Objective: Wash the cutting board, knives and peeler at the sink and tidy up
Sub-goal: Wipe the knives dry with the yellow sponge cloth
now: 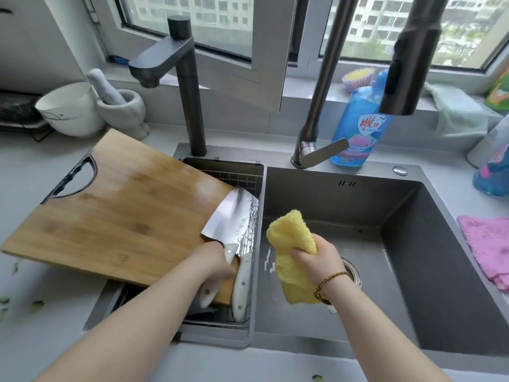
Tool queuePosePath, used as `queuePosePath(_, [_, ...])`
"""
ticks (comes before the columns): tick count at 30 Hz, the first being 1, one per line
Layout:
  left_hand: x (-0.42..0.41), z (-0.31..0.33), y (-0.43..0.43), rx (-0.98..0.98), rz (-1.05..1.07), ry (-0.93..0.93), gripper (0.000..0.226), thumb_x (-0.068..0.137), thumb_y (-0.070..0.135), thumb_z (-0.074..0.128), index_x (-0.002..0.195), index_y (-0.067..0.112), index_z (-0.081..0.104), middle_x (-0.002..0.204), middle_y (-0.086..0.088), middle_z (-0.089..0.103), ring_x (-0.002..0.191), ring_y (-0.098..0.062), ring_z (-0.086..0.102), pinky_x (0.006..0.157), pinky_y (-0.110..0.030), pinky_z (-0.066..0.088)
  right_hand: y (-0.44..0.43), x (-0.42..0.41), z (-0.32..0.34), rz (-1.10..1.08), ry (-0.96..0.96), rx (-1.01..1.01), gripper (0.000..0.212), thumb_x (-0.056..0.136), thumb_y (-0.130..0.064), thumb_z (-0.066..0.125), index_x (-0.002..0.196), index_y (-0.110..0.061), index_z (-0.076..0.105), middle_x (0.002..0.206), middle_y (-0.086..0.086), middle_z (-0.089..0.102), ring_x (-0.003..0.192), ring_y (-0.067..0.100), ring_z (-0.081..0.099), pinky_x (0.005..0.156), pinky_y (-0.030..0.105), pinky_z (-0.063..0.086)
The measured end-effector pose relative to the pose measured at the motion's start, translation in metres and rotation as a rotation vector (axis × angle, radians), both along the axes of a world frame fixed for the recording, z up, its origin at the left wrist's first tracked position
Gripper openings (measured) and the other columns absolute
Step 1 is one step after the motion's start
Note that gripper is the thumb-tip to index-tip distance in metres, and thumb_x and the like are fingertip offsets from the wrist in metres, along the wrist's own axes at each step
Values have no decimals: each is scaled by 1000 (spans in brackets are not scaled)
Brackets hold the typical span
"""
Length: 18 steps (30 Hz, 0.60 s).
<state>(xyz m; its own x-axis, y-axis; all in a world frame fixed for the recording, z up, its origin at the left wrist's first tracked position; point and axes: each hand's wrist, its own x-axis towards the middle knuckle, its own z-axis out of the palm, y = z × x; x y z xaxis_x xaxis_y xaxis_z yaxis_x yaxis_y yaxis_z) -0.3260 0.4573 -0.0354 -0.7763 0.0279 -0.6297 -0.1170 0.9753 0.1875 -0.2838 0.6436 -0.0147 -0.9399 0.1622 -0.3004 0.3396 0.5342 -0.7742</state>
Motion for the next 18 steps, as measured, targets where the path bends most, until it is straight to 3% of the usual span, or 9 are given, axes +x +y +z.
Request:
queuePosePath(5, [1,16,-11,201,222,-30,11,81,16,52,82,12,43,75,-1,50,67,-17,50,56,-25,39,8,-5,6,-3,40,-64,11,86,-12,52,91,-22,53,80,-7,55,80,16,51,65,24,39])
queuePosePath(10, [-4,40,-29,426,371,-57,6,79,3,52,73,6,52,66,-10,56,61,-22,52,58,-25,42,13,-7,10,0,74,-100,12,87,-11,52,94,-20,52,76,-9,52,83,18,50,73,25,35])
queuePosePath(14, [-7,60,-37,364,331,-24,7,81,9,54,74,7,54,67,-6,55,64,-19,50,56,-23,38,15,-8,11,3,73,-122,13,87,-10,53,95,-20,52,75,-12,50,82,18,49,62,24,37])
queuePosePath(18, [-2,59,-34,411,366,37,11,80,13,56,71,7,55,67,-6,53,63,-19,49,55,-24,37,19,-9,11,-20,55,-140,12,87,-11,54,95,-20,52,76,-10,51,83,19,50,73,26,36])
